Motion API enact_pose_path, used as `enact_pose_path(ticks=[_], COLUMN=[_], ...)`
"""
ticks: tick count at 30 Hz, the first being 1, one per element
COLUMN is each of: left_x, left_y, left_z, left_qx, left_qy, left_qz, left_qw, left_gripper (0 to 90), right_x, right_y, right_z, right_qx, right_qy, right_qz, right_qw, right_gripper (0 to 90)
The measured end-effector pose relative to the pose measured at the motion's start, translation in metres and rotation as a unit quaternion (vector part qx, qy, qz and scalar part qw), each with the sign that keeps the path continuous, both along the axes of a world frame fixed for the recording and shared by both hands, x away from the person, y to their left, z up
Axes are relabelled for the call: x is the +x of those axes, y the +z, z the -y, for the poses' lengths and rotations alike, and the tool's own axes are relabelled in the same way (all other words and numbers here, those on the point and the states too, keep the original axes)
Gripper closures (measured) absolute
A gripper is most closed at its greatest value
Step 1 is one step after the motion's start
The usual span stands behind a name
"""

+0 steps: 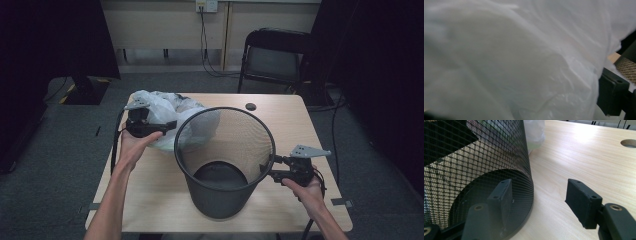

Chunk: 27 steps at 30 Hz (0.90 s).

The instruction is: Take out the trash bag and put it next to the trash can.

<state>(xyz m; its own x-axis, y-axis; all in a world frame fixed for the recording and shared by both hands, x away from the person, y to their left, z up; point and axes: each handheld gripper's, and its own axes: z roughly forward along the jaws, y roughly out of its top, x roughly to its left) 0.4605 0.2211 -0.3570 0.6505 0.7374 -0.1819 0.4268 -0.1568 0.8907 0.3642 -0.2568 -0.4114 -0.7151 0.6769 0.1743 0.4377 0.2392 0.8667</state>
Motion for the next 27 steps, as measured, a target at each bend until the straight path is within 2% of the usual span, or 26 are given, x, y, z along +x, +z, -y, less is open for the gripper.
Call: enact_pose_path(ticks=[2,3,4,5,6,7,8,9,10,15,16,19,21,23,26,27], left_x=[-0.005,-0.007,-0.009,-0.009,-0.01,-0.009,-0.008,-0.006,-0.004,0.009,0.011,0.016,0.016,0.014,0.009,0.008], left_y=[0.004,0.005,0.006,0.005,0.002,-0.001,-0.005,-0.01,-0.016,-0.035,-0.038,-0.041,-0.041,-0.041,-0.038,-0.038], left_z=[-0.006,-0.008,-0.01,-0.012,-0.015,-0.016,-0.016,-0.015,-0.012,0.008,0.014,0.037,0.041,0.047,0.05,0.048], left_qx=[0.003,0.009,0.015,0.013,0.009,0.006,0.008,0.008,0.005,-0.02,-0.017,-0.022,-0.022,-0.037,-0.03,-0.032], left_qy=[0.003,0.004,0.006,0.006,0.006,0.003,-0.001,-0.003,-0.006,-0.017,-0.02,-0.04,-0.046,-0.054,-0.048,-0.047], left_qz=[0.002,0.004,0.001,-0.002,-0.003,-0.005,-0.007,-0.013,-0.015,-0.028,-0.029,-0.025,-0.026,-0.029,-0.029,-0.031], left_qw=[1.0,0.9999,0.9999,0.9999,0.9999,1.0,0.9999,0.9999,0.9999,0.9993,0.9992,0.9987,0.9983,0.9974,0.998,0.9979], left_gripper=[17.5,22.0,29.5,52.4,52.4,61.1,76.4,76.4,82.2,83.2,83.2,82.9,81.7,81.0,64.6,64.6], right_x=[0.001,0.001,0.002,0.002,0.002,0.002,0.002,0.002,0.002,0.004,0.004,0.004,0.004,0.003,0.003,0.003], right_y=[-0.001,-0.002,-0.002,-0.002,-0.002,-0.002,-0.003,-0.003,-0.004,-0.007,-0.007,-0.01,-0.01,-0.01,-0.01,-0.01], right_z=[0.001,0.001,0.002,0.002,0.002,0.002,0.002,0.002,0.002,0.002,0.002,0.002,0.002,0.003,0.003,0.003], right_qx=[0.0,0.0,0.0,0.003,0.003,0.002,0.003,0.003,0.002,0.002,0.002,0.0,0.0,0.0,0.0,0.0], right_qy=[-0.003,-0.003,-0.005,-0.006,-0.006,-0.006,-0.005,-0.005,-0.004,-0.005,-0.005,-0.005,-0.005,-0.004,-0.003,-0.003], right_qz=[-0.002,-0.003,-0.005,-0.006,-0.006,-0.007,-0.007,-0.007,-0.008,-0.014,-0.014,-0.018,-0.018,-0.017,-0.016,-0.016], right_qw=[1.0,1.0,1.0,1.0,1.0,1.0,1.0,1.0,1.0,0.9999,0.9999,0.9998,0.9998,0.9998,0.9999,0.9999], right_gripper=[37.3,37.2,37.1,37.0,37.0,37.0,37.0,37.0,37.0,36.9,36.9,37.0,37.0,37.0,37.0,37.0])
